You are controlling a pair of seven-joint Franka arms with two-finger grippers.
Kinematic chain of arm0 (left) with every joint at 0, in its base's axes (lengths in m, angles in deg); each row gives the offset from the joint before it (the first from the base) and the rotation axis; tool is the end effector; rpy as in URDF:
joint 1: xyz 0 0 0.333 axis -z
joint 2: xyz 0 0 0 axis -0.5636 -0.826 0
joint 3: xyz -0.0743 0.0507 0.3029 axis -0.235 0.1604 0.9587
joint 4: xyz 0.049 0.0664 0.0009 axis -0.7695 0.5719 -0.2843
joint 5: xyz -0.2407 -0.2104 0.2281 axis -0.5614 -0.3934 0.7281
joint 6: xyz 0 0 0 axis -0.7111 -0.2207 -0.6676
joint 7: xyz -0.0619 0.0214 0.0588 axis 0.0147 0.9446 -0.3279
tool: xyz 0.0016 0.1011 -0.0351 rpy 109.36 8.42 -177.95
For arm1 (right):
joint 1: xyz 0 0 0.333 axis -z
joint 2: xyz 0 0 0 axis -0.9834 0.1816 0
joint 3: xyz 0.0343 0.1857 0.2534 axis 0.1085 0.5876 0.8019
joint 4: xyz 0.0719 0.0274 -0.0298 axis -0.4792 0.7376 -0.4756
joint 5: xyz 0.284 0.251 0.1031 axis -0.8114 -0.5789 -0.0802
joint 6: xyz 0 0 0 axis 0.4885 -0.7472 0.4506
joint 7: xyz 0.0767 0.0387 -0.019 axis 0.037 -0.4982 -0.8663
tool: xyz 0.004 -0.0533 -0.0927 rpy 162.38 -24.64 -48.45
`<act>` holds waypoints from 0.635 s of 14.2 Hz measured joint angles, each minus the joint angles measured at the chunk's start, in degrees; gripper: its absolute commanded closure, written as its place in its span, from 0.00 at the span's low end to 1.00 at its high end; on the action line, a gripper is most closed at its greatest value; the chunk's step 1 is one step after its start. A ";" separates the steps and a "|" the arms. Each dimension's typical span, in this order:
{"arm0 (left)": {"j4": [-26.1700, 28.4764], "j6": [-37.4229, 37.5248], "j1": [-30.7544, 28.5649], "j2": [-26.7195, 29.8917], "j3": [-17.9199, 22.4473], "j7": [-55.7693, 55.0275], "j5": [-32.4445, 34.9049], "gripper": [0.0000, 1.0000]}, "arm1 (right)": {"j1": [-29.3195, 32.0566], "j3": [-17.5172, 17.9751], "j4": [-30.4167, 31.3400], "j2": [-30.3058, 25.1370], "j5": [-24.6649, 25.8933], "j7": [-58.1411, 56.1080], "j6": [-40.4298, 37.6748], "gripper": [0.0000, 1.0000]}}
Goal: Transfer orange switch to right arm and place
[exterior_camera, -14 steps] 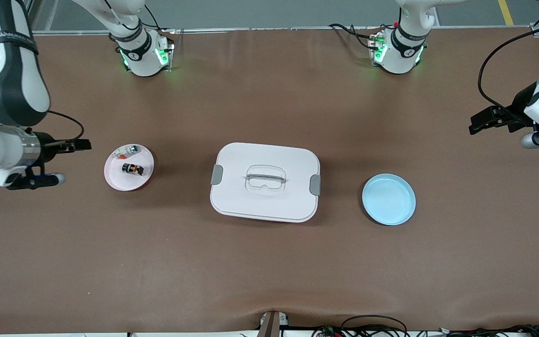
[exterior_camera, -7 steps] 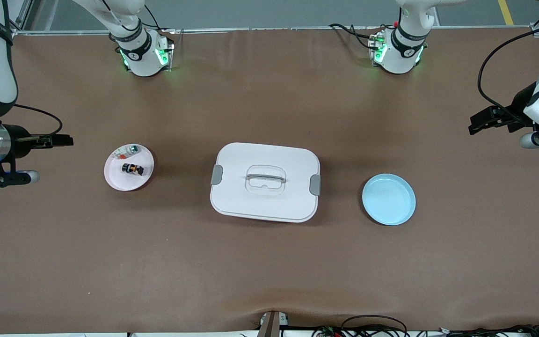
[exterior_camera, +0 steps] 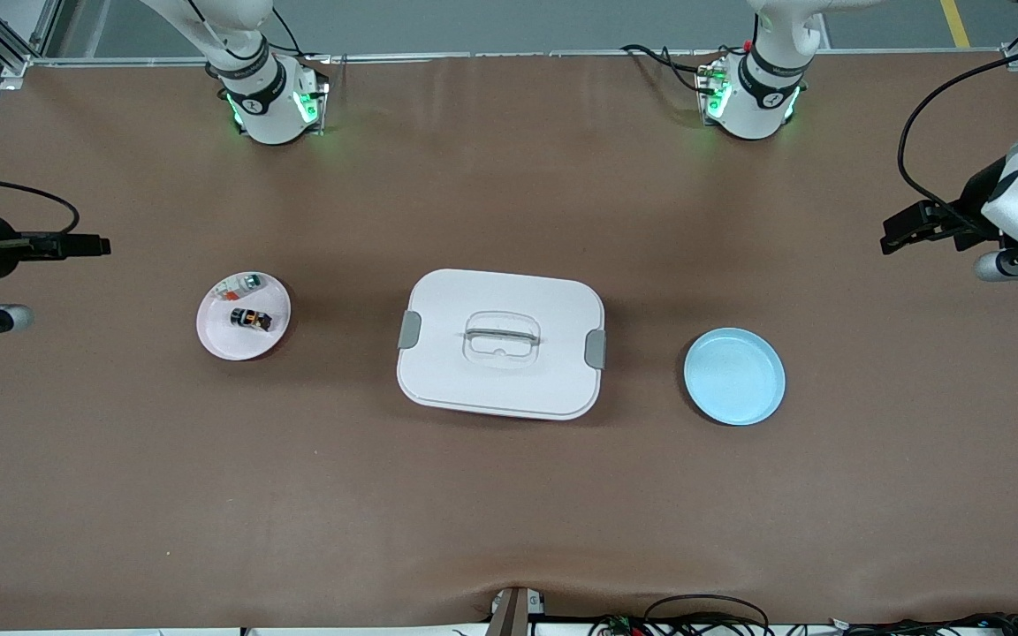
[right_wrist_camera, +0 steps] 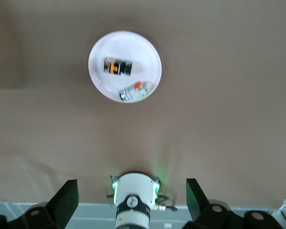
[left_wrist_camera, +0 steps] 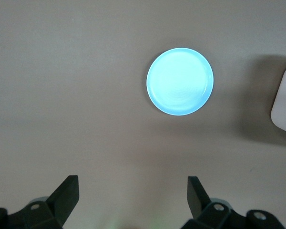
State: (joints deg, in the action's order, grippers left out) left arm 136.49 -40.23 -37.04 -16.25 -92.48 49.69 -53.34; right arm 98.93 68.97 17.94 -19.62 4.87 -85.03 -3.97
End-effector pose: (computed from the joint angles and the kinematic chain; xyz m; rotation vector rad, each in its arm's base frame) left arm 0.5510 -0.0207 0.5761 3.1260 0.0647 -0.1177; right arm 0.5828 -0.0628 0.5256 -2.9987 0.0091 0.7432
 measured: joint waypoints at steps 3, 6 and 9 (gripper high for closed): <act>0.01 0.00 1.36 0.00 1.59 0.00 0.00 0.00 | 0.02 0.20 -0.62 0.01 0.26 0.00 -1.60 0.00; 0.00 0.00 1.37 0.00 1.66 0.00 0.00 0.00 | -0.48 0.84 -0.68 0.01 0.89 0.00 -1.70 0.00; -0.26 -0.02 1.40 0.01 1.75 0.00 0.00 0.00 | -1.83 1.27 -0.69 0.03 0.89 -0.01 -1.70 0.00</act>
State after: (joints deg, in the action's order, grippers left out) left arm 136.23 -40.25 -35.64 -16.23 -90.73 49.69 -53.34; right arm 97.10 70.25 17.25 -19.60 5.76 -85.04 -5.68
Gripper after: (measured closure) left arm 0.000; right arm 0.000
